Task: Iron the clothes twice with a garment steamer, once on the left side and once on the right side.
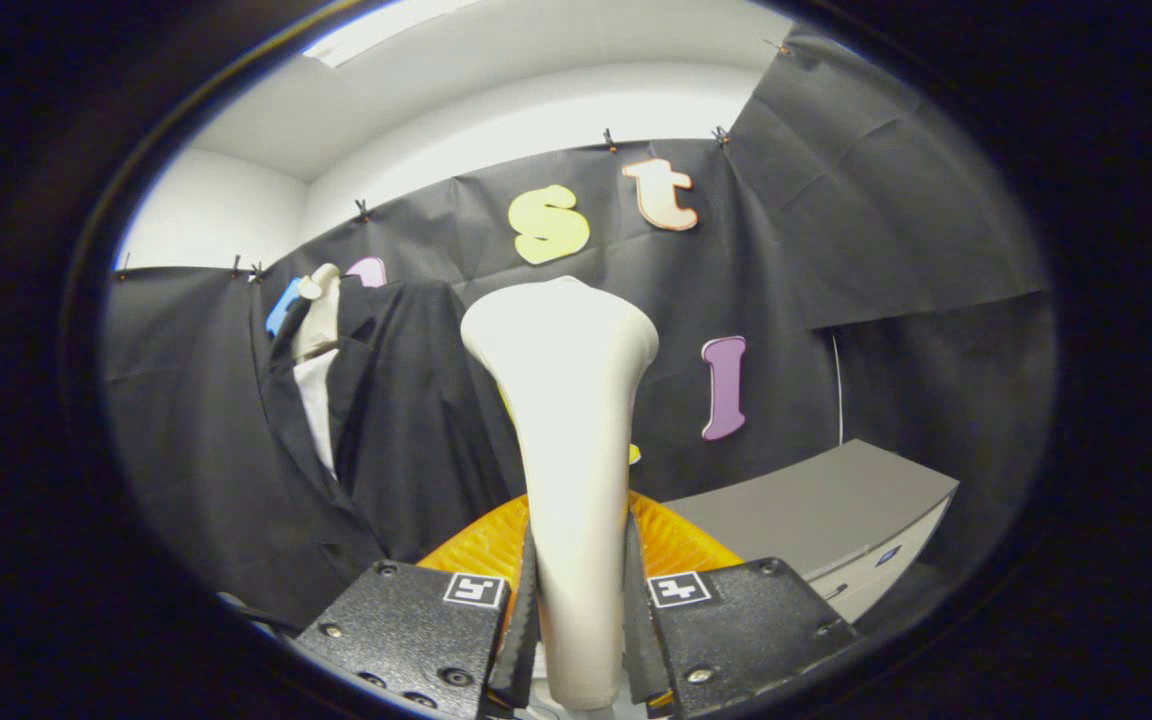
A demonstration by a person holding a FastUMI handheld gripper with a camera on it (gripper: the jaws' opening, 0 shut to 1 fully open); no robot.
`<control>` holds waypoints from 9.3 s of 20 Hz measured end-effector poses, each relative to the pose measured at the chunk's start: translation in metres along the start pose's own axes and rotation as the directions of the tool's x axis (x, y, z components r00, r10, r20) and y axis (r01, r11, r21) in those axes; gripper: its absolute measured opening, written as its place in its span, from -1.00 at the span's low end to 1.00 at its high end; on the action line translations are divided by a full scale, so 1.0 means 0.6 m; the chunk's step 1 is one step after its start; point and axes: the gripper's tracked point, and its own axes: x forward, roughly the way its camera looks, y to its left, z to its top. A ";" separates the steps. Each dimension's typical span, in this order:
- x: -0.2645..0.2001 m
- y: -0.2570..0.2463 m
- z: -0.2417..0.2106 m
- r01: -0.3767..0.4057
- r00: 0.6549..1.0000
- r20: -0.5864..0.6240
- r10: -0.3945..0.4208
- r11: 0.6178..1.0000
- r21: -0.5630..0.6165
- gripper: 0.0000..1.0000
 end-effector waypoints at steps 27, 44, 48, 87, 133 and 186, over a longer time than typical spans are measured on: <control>0.204 0.347 0.088 -0.237 0.949 0.174 0.263 0.959 -0.157 -0.23; 0.180 0.307 -0.029 -0.209 0.971 0.079 0.224 0.965 -0.161 -0.23; 0.168 0.293 -0.067 -0.201 0.975 0.060 0.213 0.966 -0.164 -0.23; 0.063 0.156 -0.512 -0.165 0.930 -0.359 0.077 0.961 -0.222 -0.23; 0.113 0.651 -0.004 -0.326 0.817 0.371 0.442 0.884 -0.335 -0.23; 0.143 0.479 -0.403 -0.323 0.945 -0.117 0.304 0.831 -0.452 -0.22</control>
